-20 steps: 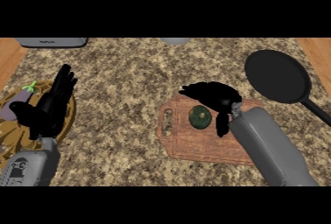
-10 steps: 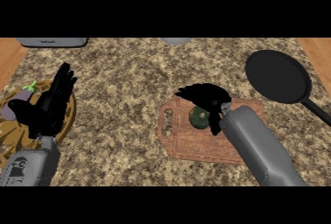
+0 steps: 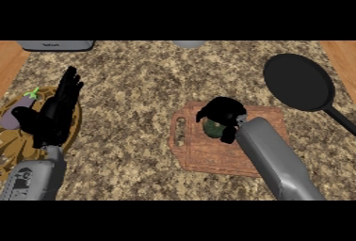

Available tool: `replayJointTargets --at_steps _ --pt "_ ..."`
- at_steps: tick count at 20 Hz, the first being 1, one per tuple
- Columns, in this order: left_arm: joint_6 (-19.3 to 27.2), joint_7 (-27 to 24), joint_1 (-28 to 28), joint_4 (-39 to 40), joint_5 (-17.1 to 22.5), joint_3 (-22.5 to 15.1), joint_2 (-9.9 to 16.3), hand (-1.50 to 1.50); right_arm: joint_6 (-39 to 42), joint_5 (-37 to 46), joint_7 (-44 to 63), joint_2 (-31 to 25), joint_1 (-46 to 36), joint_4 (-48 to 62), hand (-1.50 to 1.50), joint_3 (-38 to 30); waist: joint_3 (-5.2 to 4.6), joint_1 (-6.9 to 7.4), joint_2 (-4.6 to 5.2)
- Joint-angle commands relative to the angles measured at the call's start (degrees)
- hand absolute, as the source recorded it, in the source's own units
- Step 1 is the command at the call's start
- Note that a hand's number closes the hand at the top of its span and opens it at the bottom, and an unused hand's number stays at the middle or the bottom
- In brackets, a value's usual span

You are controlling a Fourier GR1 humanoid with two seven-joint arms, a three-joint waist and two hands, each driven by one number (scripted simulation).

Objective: Pick the squash from the cutting board and place it in the pan

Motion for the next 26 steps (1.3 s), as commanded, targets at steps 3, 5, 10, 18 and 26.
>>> replayJointTargets --at_steps 3,5,10,18,26 --pt "0.1 0.4 -3.1 2.5 -0.8 -0.3 -1.1 0.0 -5.1 3.0 -5.7 0.0 2.0 0.7 1.5 1.7 0.01 -0.28 0.01" --pt "-0.3 -0.5 -3.0 4.4 -0.7 0.7 -0.9 0.0 -2.2 3.2 -4.4 1.5 2.9 -2.5 1.5 1.7 0.0 -0.34 -0.06" --pt "0.9 -1.3 -1.1 2.3 -2.1 -1.0 -2.8 0.0 -5.6 2.8 4.8 5.6 -4.2 8.8 1.5 -6.5 0.03 0.71 0.36" --pt "-1.0 -1.3 -2.0 1.5 -0.3 0.2 -1.3 0.0 -16.1 -5.0 45.7 7.0 -7.0 7.7 1.5 -28.0 0.01 1.35 0.9" --pt "-3.1 -1.4 -2.3 3.0 0.0 -0.2 -0.4 0.0 -39.8 4.5 69.0 7.1 -18.8 6.8 1.5 -22.9 -0.05 3.7 0.79"
